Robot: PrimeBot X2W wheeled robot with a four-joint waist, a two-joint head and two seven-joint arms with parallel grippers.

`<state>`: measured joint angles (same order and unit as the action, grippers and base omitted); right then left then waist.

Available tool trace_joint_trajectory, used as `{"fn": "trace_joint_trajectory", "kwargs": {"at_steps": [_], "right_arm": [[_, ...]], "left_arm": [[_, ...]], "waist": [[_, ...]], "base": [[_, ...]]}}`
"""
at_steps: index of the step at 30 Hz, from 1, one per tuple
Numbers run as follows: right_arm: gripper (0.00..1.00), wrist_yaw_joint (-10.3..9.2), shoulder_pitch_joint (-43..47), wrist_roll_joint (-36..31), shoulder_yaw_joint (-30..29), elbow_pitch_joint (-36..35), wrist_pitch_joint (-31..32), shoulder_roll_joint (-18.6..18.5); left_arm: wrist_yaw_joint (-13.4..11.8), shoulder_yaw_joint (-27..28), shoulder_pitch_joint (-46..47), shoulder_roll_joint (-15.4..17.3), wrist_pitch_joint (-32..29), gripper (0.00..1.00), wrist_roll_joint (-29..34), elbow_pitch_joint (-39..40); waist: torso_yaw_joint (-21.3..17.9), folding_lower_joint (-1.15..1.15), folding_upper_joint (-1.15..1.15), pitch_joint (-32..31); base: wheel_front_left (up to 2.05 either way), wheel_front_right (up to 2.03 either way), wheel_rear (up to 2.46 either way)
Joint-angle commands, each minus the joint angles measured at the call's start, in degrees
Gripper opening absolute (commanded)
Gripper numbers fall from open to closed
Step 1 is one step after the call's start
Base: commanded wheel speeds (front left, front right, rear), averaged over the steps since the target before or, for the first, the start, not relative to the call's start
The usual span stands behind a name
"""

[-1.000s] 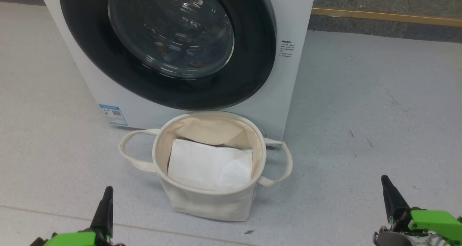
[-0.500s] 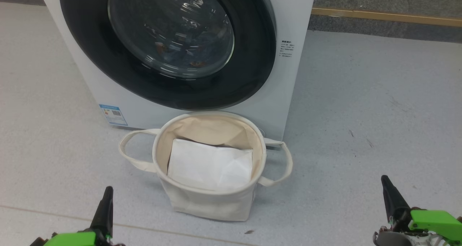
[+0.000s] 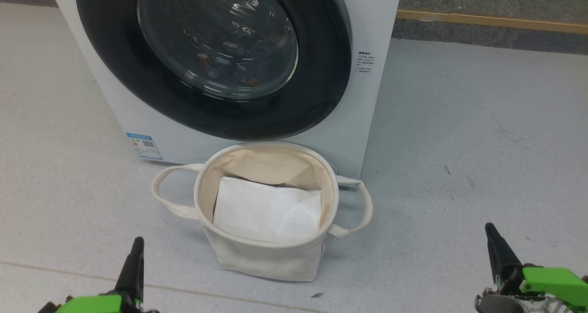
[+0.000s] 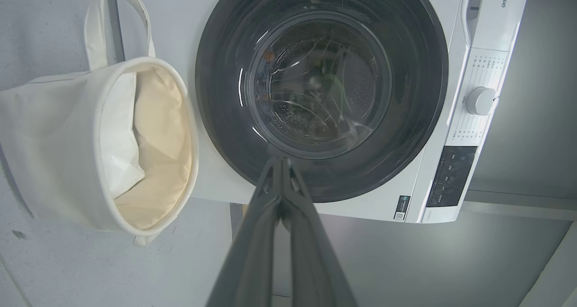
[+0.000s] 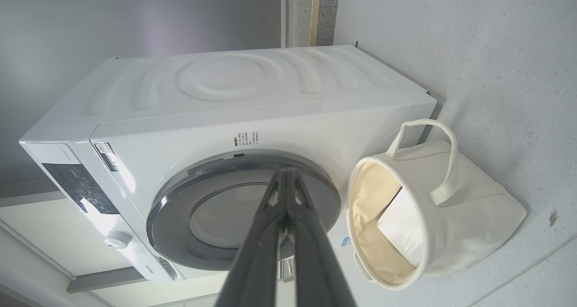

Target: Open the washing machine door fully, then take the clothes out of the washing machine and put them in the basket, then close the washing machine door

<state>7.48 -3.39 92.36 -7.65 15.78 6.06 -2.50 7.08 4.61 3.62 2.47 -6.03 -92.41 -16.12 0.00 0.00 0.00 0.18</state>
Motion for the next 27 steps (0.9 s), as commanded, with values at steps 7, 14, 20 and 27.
{"fn": "trace_joint_trajectory", "kwargs": {"at_steps": [7,14,20,27], "right_arm": [[0.00,0.01,-2.8,-0.2,1.2,-1.8,0.4,-0.4],[0.00,0.01,-2.8,-0.2,1.2,-1.8,0.4,-0.4],[0.00,0.01,-2.8,-0.2,1.2,-1.8,0.4,-0.4],[0.00,0.01,-2.8,-0.2,1.2,-1.8,0.4,-0.4]], "left_arm": [[0.4,1.9,2.6,0.4,-0.4,0.00,0.2,2.1],[0.4,1.9,2.6,0.4,-0.4,0.00,0.2,2.1],[0.4,1.9,2.6,0.4,-0.4,0.00,0.2,2.1],[0.4,1.9,2.6,0.4,-0.4,0.00,0.2,2.1]], "waist": [[0.0,0.00,0.00,0.0],[0.0,0.00,0.00,0.0],[0.0,0.00,0.00,0.0],[0.0,0.00,0.00,0.0]], "base": [[0.00,0.00,0.00],[0.00,0.00,0.00],[0.00,0.00,0.00],[0.00,0.00,0.00]]}}
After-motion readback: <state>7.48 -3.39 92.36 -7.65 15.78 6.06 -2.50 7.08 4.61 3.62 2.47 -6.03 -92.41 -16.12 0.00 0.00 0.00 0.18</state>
